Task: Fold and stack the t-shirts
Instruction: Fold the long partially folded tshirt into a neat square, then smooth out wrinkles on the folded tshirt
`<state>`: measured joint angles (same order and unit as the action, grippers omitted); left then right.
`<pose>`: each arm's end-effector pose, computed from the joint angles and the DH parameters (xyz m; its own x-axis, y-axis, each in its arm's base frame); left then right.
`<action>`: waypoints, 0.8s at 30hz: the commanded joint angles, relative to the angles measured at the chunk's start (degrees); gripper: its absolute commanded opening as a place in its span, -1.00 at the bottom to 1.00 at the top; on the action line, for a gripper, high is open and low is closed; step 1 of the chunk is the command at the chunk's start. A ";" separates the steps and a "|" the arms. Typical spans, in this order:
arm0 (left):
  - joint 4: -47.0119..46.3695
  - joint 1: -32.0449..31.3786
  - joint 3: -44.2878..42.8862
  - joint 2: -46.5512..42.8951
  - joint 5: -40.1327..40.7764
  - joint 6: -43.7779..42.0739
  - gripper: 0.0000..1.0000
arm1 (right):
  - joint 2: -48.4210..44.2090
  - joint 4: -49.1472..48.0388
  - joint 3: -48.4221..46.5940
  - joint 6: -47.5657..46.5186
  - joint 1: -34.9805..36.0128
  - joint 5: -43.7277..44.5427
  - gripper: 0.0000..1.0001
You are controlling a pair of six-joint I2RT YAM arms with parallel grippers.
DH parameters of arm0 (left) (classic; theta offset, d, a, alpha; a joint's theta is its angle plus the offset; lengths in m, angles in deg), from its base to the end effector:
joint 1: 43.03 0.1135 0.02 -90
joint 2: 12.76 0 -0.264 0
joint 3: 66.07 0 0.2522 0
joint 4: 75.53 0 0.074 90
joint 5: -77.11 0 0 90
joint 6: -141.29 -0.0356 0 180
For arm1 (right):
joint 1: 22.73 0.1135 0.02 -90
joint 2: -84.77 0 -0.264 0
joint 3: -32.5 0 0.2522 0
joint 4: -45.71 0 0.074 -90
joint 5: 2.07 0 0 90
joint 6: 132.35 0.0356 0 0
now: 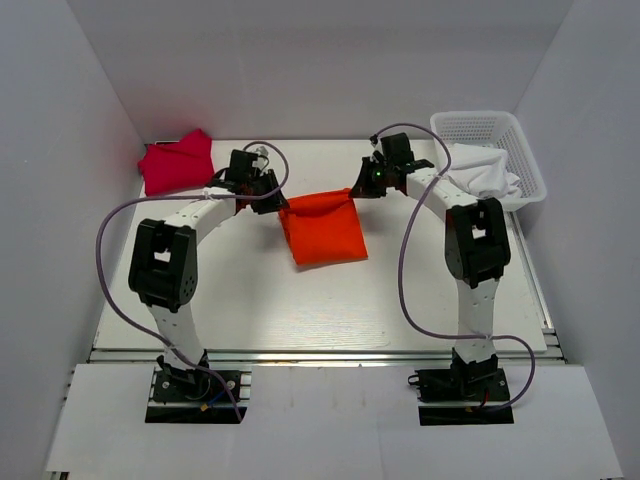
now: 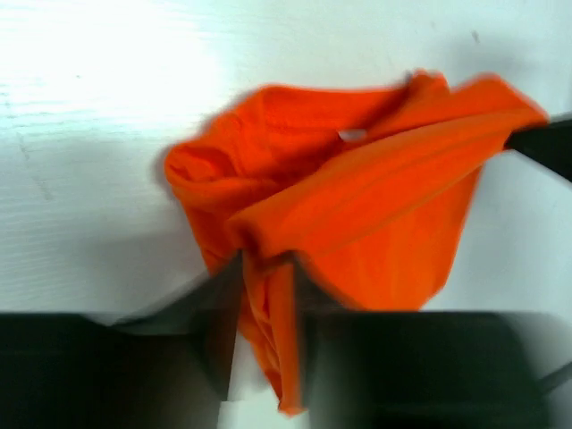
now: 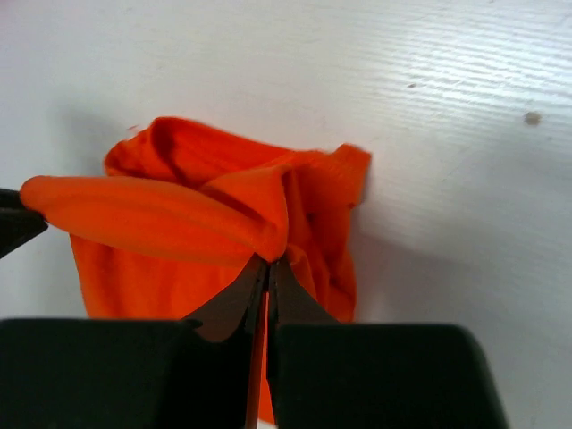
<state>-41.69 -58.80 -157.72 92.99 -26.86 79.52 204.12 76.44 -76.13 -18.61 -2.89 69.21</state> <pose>0.3912 -0.1194 0.2256 -0.8279 -0.2432 -0.5054 0.0315 0.8795 -0.4748 0.4457 0.1730 0.2254 -0.7905 0.1201 -0.6006 -0.2507 0.8312 0.4962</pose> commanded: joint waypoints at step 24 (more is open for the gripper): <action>-9.62 0.21 2.22 -9.24 -5.62 -7.65 0.99 | -11.25 -8.71 7.07 -7.67 -0.06 -17.39 0.81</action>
<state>-48.75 -58.66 -153.20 92.67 -32.61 74.58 193.39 70.67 -69.60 -26.06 -3.83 57.96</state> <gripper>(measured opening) 0.994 0.904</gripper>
